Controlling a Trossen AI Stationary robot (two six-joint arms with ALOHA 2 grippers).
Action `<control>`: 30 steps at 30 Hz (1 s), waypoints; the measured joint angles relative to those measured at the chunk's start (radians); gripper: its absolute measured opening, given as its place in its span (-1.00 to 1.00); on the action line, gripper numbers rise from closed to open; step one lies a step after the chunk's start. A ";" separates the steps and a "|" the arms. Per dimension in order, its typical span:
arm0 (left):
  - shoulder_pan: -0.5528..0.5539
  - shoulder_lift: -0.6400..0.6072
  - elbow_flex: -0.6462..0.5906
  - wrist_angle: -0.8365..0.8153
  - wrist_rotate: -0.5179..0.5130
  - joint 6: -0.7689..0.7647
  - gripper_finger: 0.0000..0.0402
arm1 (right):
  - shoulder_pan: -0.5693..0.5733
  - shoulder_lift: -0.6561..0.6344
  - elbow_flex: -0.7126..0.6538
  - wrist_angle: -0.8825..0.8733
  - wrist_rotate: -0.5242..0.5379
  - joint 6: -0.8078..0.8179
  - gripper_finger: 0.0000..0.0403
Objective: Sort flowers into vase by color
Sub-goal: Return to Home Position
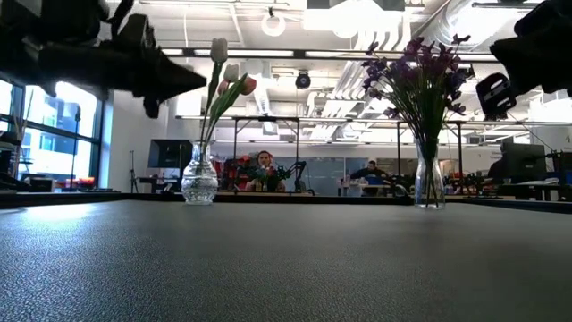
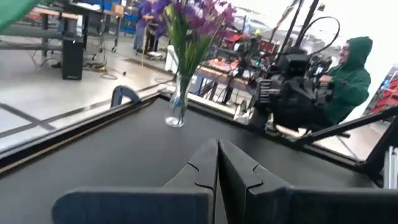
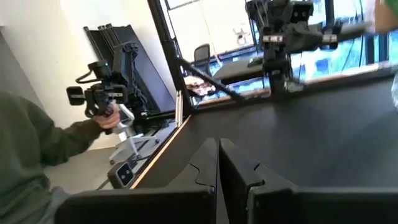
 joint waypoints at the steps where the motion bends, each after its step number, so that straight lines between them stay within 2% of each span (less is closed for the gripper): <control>1: 0.000 -0.011 -0.015 0.001 -0.001 0.001 -1.00 | 0.000 0.000 0.000 -0.011 0.000 0.019 -1.00; 4: -0.001 -0.053 -0.066 0.051 0.001 0.025 -1.00 | 0.000 0.002 0.000 -0.015 0.014 0.069 -1.00; 8: -0.003 -0.135 -0.150 0.137 0.058 0.059 -1.00 | -0.003 0.002 0.000 -0.014 0.018 0.066 -1.00; 13: -0.003 -0.262 -0.145 0.028 0.122 0.053 -1.00 | -0.003 0.002 0.000 -0.014 0.017 0.110 -1.00; 18: -0.005 -0.410 -0.145 -0.121 0.147 0.052 -1.00 | -0.003 0.003 0.000 -0.015 0.018 0.083 -1.00; 25: -0.024 -0.661 -0.146 -0.494 0.138 0.044 -1.00 | -0.003 0.003 0.000 -0.015 0.017 0.041 -1.00; 30: -0.060 -0.827 -0.146 -0.695 0.117 0.070 -1.00 | -0.003 0.003 0.000 -0.015 0.017 0.040 -1.00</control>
